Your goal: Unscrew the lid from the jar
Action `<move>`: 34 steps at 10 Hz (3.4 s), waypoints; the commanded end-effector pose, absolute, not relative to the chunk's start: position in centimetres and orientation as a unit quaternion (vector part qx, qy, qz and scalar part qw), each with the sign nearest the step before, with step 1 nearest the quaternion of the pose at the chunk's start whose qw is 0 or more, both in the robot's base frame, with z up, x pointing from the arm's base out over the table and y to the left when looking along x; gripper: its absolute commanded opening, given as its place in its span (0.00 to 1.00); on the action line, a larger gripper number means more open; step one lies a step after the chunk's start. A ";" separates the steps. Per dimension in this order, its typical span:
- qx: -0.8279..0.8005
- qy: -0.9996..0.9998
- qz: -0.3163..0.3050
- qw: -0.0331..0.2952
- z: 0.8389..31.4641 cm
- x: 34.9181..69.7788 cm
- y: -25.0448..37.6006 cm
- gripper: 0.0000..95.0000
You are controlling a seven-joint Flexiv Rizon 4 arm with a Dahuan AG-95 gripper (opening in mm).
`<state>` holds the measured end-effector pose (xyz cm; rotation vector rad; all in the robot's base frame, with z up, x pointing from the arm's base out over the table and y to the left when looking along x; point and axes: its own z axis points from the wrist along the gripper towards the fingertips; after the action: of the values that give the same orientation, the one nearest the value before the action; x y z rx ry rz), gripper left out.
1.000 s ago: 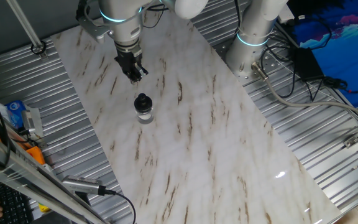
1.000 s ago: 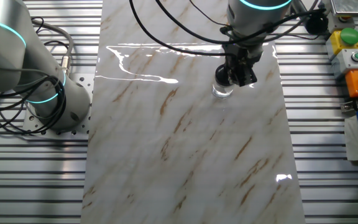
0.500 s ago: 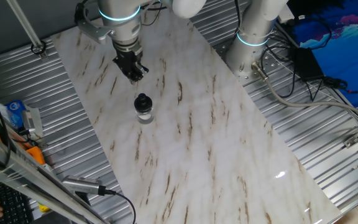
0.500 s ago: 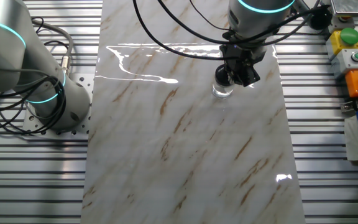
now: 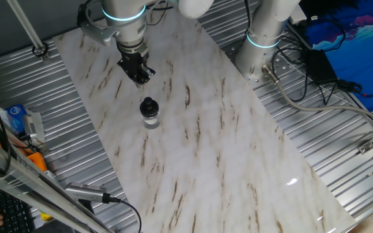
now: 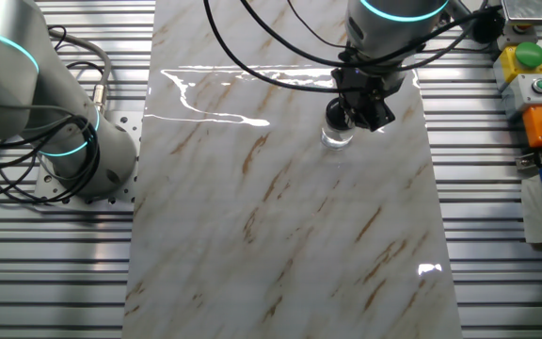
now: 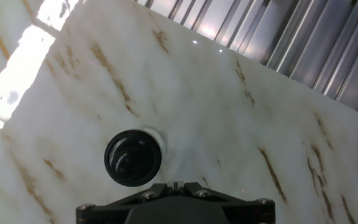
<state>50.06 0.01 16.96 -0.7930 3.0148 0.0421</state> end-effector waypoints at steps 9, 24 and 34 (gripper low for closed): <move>-0.255 0.966 0.032 0.022 17.0 50.0 0.0 0.00; -0.266 0.964 0.025 0.014 18.1 49.8 0.8 0.00; -0.332 0.943 0.017 0.014 19.4 50.8 6.4 1.00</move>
<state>50.80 6.45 19.45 -1.0342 2.9399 0.0563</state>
